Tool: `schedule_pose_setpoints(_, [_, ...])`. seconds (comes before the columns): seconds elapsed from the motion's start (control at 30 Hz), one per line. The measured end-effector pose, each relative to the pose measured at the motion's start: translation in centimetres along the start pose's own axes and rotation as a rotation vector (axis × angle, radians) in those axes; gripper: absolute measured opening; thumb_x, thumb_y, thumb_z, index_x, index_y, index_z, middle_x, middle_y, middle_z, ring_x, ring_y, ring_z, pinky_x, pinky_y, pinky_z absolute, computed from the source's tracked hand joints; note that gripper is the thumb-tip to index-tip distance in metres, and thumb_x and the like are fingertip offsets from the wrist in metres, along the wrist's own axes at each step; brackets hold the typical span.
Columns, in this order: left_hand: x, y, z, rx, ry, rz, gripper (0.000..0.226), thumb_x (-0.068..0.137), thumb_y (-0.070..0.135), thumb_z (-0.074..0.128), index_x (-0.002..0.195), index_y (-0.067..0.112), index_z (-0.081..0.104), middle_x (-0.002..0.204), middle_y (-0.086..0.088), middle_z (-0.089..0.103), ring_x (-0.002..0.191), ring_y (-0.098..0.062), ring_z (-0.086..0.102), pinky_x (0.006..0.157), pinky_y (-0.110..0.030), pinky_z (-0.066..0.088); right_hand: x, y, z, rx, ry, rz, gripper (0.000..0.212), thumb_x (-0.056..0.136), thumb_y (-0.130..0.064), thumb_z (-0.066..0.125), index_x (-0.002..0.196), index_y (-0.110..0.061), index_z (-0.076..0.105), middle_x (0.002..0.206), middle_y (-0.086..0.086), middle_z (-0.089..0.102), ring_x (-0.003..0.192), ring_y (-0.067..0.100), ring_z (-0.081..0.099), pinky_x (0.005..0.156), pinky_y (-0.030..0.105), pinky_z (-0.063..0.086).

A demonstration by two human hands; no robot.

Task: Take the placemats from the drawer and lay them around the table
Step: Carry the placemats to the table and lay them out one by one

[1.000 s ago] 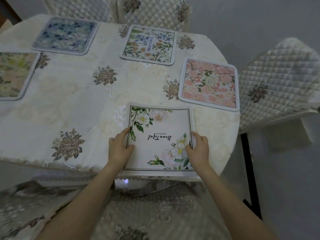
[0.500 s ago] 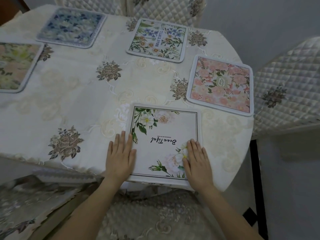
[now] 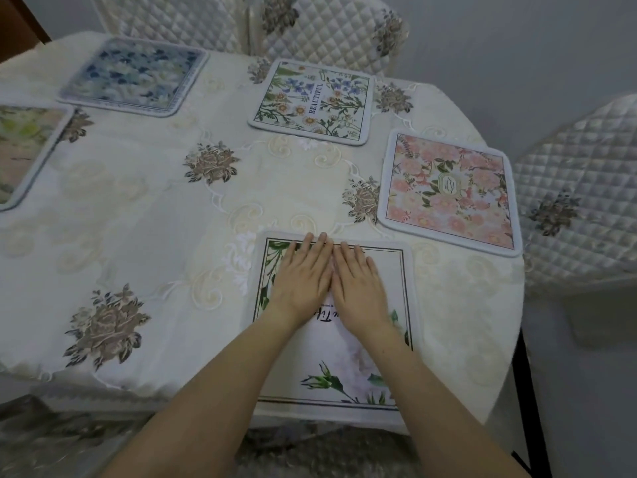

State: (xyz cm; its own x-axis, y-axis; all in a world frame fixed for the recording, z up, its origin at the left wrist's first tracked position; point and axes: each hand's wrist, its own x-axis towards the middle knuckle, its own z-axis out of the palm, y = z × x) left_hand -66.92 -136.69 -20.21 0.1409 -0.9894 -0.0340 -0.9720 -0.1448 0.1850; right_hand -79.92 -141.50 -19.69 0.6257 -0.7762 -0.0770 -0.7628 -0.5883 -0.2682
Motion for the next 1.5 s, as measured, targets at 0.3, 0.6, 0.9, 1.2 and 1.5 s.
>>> schedule_pose_setpoints(0.3, [-2.0,-7.4,-0.1,-0.052,0.042,0.064,0.061,0.098,0.043,0.007,0.151,0.011,0.006,0.159,-0.002,0.005,0.147,-0.014,0.001,0.119,-0.034,0.005,-2.6,6.7,-1.1,-0.022,-0.003,0.042,0.065,0.098,-0.050,0.009,0.154,-0.020,-0.002,0.160,-0.008,-0.007,0.146,0.005,-0.011,0.119,0.026,-0.007])
schedule_pose_setpoints(0.6, [-7.9,0.0,-0.8,-0.051,0.049,0.069,0.062,0.100,0.037,0.011,0.145,-0.001,0.029,0.152,-0.019,0.027,0.142,-0.032,0.025,0.115,-0.041,0.009,-6.9,-0.1,-1.4,0.078,0.046,0.094,0.064,0.099,-0.047,0.004,0.154,-0.013,0.005,0.160,0.000,0.000,0.149,0.016,-0.001,0.120,0.032,-0.003])
schedule_pose_setpoints(0.9, [-12.3,0.9,1.1,-0.011,-0.046,0.134,0.061,0.101,0.042,0.018,0.152,0.010,0.006,0.160,-0.005,0.002,0.147,-0.016,-0.002,0.118,-0.037,0.005,-11.6,-1.2,1.8,0.039,0.000,-0.025,0.060,0.102,-0.048,0.013,0.154,-0.020,0.008,0.160,-0.008,0.003,0.148,0.008,0.001,0.120,0.032,0.002])
schedule_pose_setpoints(1.2, [-16.1,-3.9,-0.8,-0.048,-0.082,0.080,0.058,0.101,0.036,0.018,0.150,0.005,0.020,0.158,-0.009,0.016,0.147,-0.019,0.012,0.118,-0.038,0.014,-15.0,3.6,-0.4,0.051,-0.029,0.050,0.059,0.101,-0.047,0.019,0.154,-0.024,0.010,0.161,-0.007,0.006,0.148,0.007,-0.001,0.120,0.027,0.002])
schedule_pose_setpoints(1.5, [-14.8,-2.3,-8.1,0.070,-0.169,0.060,0.051,0.098,0.029,0.027,0.145,0.011,0.035,0.145,-0.007,0.045,0.129,-0.024,0.044,0.108,-0.039,0.031,-14.6,0.4,-8.0,0.265,-0.111,0.156,0.045,0.104,-0.034,0.035,0.148,-0.023,0.034,0.153,0.004,0.037,0.141,0.018,0.031,0.111,0.030,0.029])
